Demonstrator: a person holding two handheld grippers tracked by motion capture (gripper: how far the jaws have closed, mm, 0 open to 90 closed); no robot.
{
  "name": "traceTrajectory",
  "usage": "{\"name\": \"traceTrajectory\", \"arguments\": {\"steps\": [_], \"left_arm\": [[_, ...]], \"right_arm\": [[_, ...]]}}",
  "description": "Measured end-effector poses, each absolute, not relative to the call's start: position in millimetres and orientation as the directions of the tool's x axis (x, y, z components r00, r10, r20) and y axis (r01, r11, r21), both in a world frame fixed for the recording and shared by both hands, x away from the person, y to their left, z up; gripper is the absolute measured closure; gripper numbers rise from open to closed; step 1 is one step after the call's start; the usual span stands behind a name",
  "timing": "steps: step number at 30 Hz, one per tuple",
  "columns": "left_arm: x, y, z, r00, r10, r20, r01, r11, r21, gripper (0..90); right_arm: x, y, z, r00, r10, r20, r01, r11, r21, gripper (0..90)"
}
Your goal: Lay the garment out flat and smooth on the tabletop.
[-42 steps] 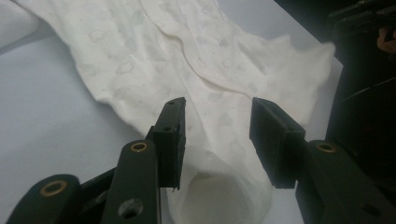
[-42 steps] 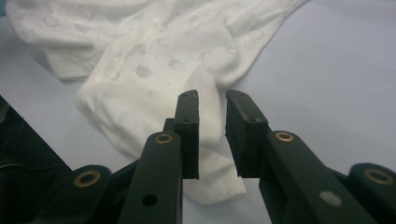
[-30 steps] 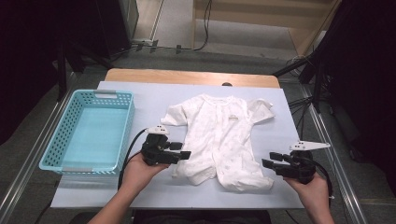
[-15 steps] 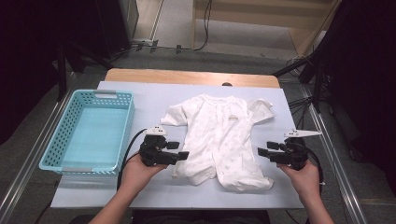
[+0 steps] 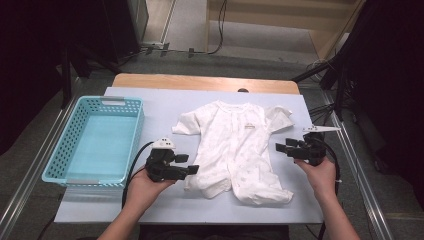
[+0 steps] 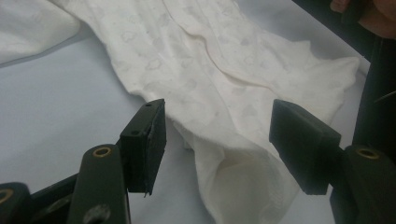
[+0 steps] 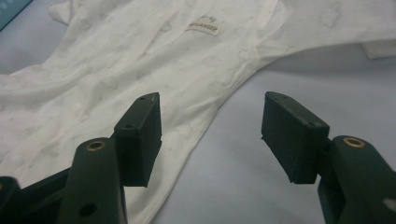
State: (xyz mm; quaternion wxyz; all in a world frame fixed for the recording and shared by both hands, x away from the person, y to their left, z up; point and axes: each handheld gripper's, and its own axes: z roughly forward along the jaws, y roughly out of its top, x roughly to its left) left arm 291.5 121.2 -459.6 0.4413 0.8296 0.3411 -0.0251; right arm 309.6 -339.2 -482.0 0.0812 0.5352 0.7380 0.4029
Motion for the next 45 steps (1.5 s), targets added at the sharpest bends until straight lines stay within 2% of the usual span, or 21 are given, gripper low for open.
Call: {"name": "traceTrajectory", "arguments": {"steps": [22,29,32,37,45], "left_arm": [[291,126,-460,0.764,0.539,-0.355,0.592,-0.367,0.718,36.7],[288,133,-464,0.752,0.552,-0.359,0.604,-0.361,0.71,36.7],[286,136,-464,0.746,0.559,-0.363,0.61,-0.353,0.709,36.7],[284,140,-466,0.738,0.568,-0.365,0.617,-0.347,0.706,36.7],[282,144,-468,0.731,0.576,-0.366,0.623,-0.345,0.702,36.7]], "right_arm": [[363,-359,-487,-0.359,0.894,0.269,0.729,0.089,0.678,36.7],[379,-367,-484,-0.34,0.901,0.271,0.729,0.071,0.681,36.2],[384,-369,-484,-0.348,0.896,0.277,0.733,0.076,0.676,33.4],[390,-370,-482,-0.336,0.912,0.237,0.726,0.091,0.682,33.5],[410,-373,-487,-0.312,0.92,0.237,0.74,0.079,0.668,33.4]]}}
